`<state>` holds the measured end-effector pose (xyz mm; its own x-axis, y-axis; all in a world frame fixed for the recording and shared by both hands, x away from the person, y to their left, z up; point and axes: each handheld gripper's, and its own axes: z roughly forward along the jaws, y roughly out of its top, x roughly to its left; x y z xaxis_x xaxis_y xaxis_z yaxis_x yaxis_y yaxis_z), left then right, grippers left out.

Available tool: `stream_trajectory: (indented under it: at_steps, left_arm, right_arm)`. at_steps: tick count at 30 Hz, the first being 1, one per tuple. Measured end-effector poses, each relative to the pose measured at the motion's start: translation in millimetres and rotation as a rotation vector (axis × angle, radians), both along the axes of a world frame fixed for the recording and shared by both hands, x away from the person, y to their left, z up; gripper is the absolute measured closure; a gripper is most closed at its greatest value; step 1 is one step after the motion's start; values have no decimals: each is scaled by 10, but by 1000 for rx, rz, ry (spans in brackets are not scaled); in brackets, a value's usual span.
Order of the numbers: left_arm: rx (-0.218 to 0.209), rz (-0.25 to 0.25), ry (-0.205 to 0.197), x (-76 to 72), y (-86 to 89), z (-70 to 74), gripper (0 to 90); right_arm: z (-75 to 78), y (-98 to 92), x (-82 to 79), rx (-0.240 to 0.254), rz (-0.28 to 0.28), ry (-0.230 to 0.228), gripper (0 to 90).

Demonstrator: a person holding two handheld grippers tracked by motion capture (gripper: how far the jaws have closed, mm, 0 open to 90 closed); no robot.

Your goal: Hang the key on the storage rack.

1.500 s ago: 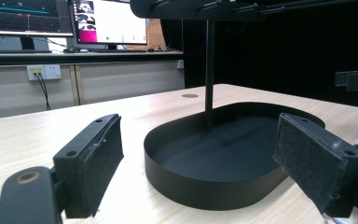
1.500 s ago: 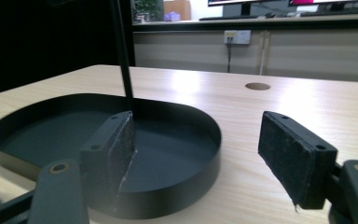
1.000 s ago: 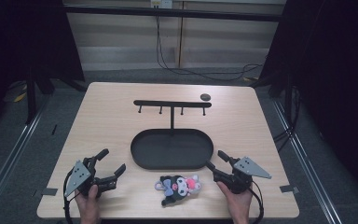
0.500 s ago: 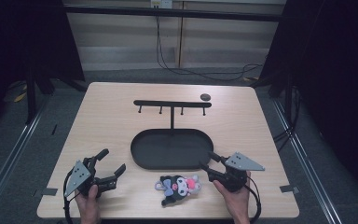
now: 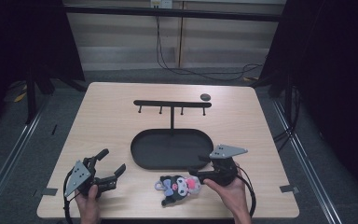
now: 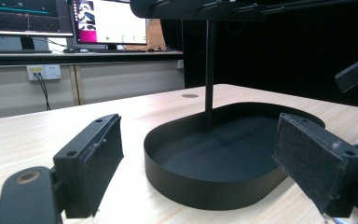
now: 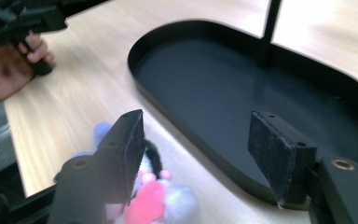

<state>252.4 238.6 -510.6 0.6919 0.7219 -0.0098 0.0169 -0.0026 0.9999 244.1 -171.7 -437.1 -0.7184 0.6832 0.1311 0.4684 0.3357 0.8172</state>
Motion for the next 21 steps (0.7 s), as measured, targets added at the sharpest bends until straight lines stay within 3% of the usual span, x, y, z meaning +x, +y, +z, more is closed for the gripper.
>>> stream_trajectory:
  at_steps: [5,9,12,13,16,18,21]
  left_arm:
    - [0,0,0,0,1,0,153]
    - [0,0,0,0,0,0,152]
    - [0,0,0,0,0,0,152]
    - [0,0,0,0,0,0,152]
    - [0,0,0,0,0,0,152]
    - [0,0,0,0,0,0,152]
    - [0,-1,-1,1,-1,0,152]
  right_arm:
    - [50,143,67,-53,36,15,290]
    - [89,212,140,-69,55,44,285]
    - [115,255,166,-81,78,61,298]
    - [139,314,197,-93,121,88,316]
    - [165,381,206,-98,160,74,411]
    - [155,428,246,-90,190,101,380]
    - [137,489,275,-119,207,120,400]
